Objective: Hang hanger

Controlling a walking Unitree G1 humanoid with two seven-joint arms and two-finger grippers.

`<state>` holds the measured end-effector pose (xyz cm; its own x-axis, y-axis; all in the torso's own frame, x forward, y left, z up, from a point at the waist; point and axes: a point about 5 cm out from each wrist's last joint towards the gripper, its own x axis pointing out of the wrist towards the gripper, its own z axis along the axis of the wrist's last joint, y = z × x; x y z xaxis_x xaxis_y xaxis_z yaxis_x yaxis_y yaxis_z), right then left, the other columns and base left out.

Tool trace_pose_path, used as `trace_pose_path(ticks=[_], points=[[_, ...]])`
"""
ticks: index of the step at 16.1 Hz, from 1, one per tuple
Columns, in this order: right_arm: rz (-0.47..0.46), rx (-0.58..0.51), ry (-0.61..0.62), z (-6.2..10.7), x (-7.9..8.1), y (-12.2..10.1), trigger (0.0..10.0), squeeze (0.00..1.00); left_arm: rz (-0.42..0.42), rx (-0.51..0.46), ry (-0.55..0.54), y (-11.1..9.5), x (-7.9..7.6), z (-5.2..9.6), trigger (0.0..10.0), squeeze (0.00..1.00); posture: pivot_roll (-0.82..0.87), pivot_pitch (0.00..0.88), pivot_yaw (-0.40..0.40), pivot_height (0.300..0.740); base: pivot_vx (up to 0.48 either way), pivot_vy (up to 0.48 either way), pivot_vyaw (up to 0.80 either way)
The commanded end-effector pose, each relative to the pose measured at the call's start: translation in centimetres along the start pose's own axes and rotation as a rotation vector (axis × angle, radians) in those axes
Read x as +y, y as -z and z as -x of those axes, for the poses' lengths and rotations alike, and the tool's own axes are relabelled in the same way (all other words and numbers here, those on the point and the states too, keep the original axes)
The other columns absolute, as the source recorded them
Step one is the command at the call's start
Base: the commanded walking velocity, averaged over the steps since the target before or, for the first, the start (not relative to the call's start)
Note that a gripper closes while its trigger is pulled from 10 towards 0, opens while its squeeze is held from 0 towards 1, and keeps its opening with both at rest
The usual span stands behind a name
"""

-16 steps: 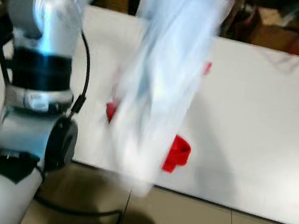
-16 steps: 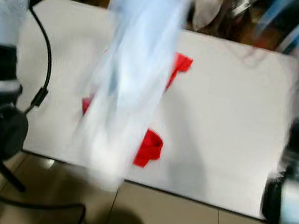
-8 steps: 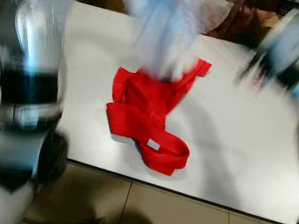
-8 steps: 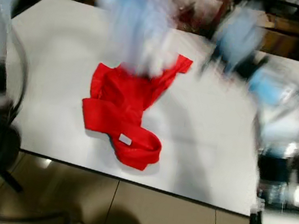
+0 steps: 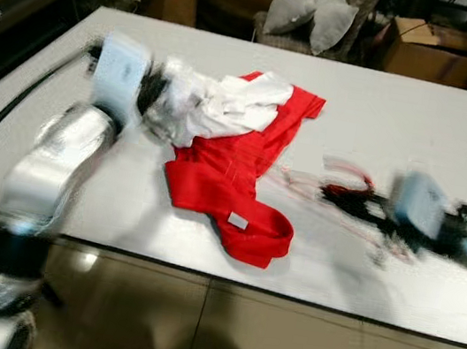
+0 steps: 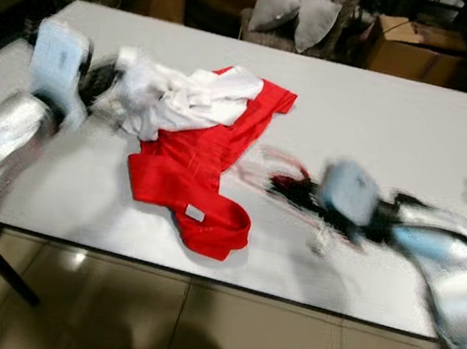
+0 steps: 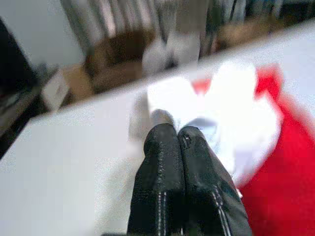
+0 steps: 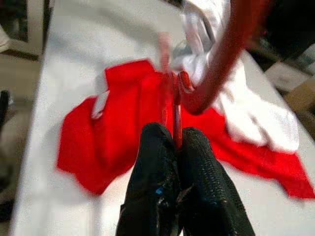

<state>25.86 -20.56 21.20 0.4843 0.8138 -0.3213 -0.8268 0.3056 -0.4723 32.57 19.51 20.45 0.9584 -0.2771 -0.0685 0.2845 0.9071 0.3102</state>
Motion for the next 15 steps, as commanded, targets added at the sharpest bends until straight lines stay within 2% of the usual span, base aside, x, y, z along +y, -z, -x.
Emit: trace_pose_path(ticks=[1,2,3,4,5,6,7,8,10,11,12,13,15], points=[[0.009,-0.009,-0.021,1.4,0.1,-1.5,10.0,0.00,-0.023,0.066,0.095,1.1,-0.8,0.9,10.0,0.53,-0.14,0.053,0.097,0.740,0.000,0.000,0.00],[0.008,0.001,-0.022,1.9,0.1,-1.7,10.0,0.00,-0.027,0.088,0.114,1.5,-0.8,1.3,10.0,1.00,-0.14,0.053,0.100,0.740,0.000,0.000,0.00],[0.007,0.010,-0.016,2.4,0.0,-1.8,10.0,0.00,-0.029,0.111,0.142,1.8,-0.9,1.7,10.0,1.00,-0.14,0.053,0.102,0.740,0.000,0.000,0.00],[0.006,0.046,0.007,3.7,-0.3,-2.0,10.0,0.00,-0.030,0.172,0.216,2.6,-1.1,2.8,10.0,1.00,-0.14,0.056,0.106,0.740,0.000,0.000,0.00],[0.004,0.071,0.052,4.9,-0.8,-2.2,10.0,0.00,-0.069,0.232,0.284,3.2,-0.9,3.9,10.0,1.00,-0.14,0.058,0.105,0.740,0.000,0.000,0.00],[-0.001,0.089,0.072,5.4,-1.0,-2.1,10.0,0.00,-0.096,0.251,0.324,3.3,-0.7,4.6,10.0,1.00,-0.14,0.058,0.105,0.740,0.000,0.000,0.00],[-0.001,0.089,0.072,5.4,-1.0,-2.1,10.0,0.00,-0.096,0.251,0.324,3.3,-0.7,4.6,10.0,1.00,-0.14,0.058,0.105,0.740,0.000,0.000,0.00],[-0.048,0.110,0.085,6.1,-0.9,-1.9,10.0,0.00,-0.131,0.251,0.417,3.1,-0.6,5.8,10.0,1.00,-0.12,0.069,0.099,0.740,0.000,0.000,0.00],[-0.122,0.137,0.135,6.7,-0.7,-1.2,10.0,0.00,-0.115,0.223,0.508,2.2,-0.5,7.1,10.0,1.00,-0.12,0.073,0.094,0.740,0.000,0.000,0.00],[-0.201,0.116,0.257,6.7,-1.0,-0.7,10.0,0.00,0.035,0.051,0.509,-0.7,0.0,7.8,10.0,1.00,-0.13,0.071,0.089,0.740,0.000,0.000,0.00],[-0.201,0.116,0.257,6.7,-1.0,-0.7,10.0,0.00,0.035,0.051,0.509,-0.7,0.0,7.8,10.0,1.00,-0.13,0.071,0.089,0.740,0.000,0.000,0.00],[-0.223,0.088,0.368,6.4,-1.1,-0.7,10.0,0.00,0.172,-0.108,0.489,-3.1,0.2,8.2,10.0,1.00,-0.13,0.068,0.083,0.740,0.000,0.000,0.00],[-0.260,0.023,0.518,5.5,-1.0,-1.0,10.0,0.00,0.233,-0.229,0.402,-4.1,-0.3,7.6,10.0,1.00,-0.14,0.062,0.083,0.740,0.000,0.000,0.00]])
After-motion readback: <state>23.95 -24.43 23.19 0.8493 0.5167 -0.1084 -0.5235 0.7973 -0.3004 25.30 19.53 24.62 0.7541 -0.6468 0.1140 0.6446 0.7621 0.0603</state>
